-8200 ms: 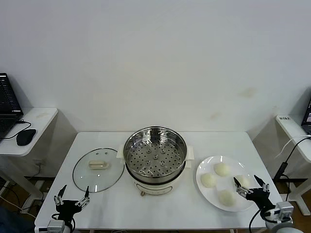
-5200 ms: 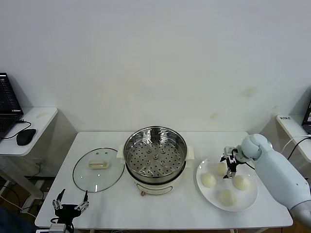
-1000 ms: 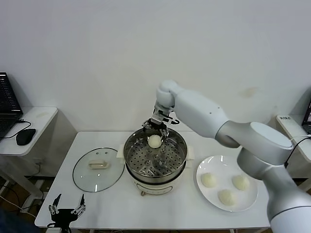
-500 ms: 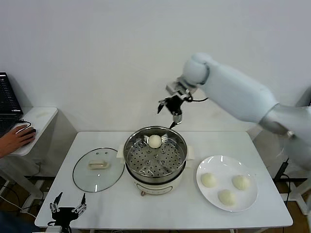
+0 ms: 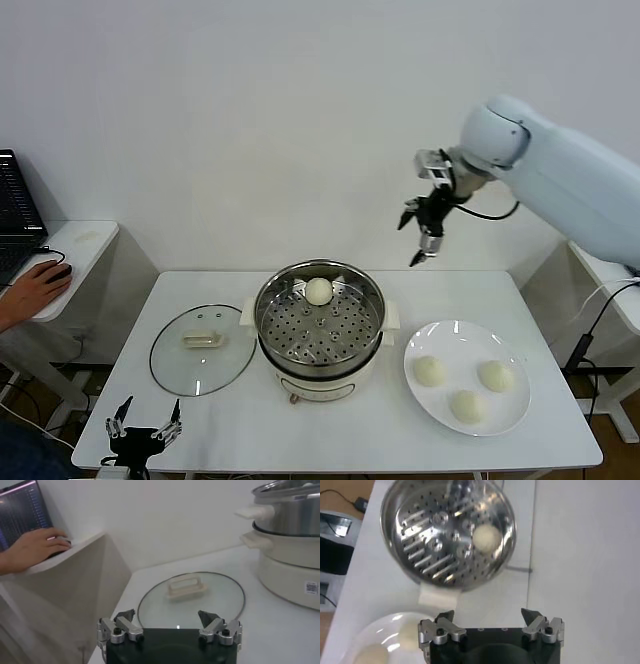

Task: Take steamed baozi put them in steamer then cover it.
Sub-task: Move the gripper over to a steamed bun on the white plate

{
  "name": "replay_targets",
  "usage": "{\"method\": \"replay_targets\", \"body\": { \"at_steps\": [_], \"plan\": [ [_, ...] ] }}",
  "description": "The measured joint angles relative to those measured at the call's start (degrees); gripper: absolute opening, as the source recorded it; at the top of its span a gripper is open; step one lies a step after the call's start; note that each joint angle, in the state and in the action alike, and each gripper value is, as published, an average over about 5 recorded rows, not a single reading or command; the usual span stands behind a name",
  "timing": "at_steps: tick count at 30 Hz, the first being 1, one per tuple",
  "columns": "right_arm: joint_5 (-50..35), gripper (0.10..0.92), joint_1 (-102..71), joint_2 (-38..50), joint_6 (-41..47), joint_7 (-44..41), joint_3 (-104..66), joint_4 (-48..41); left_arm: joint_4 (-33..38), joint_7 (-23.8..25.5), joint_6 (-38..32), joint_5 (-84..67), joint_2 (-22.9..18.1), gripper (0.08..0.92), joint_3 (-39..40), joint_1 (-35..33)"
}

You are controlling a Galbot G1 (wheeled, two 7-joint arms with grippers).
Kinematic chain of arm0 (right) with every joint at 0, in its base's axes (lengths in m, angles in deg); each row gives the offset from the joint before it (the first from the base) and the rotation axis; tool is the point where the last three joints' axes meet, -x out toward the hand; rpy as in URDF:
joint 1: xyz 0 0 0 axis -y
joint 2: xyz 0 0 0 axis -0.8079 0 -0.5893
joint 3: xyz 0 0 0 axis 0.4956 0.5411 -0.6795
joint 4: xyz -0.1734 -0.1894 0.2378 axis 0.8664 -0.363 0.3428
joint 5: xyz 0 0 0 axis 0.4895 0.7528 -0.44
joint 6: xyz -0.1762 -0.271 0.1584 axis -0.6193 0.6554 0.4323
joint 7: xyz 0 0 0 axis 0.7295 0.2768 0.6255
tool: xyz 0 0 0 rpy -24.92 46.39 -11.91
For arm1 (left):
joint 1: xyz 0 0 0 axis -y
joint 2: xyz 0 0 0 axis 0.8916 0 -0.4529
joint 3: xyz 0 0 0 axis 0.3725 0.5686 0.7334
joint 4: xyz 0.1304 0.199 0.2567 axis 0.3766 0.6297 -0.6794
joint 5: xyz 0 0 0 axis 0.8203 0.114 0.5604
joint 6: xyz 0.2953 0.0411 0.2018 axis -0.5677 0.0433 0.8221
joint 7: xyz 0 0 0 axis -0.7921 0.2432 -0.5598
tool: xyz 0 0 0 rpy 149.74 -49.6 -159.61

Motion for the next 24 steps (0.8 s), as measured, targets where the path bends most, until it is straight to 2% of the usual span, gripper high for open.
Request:
{"method": "replay_targets", "body": {
  "at_steps": [24],
  "plan": [
    [7.89,0.823,-21.52,5.90,5.32,4.07,-7.47,6.91,-0.49,-0.18,0.71,0.65,-0.58,0.823,-0.40,0.39]
  ]
}}
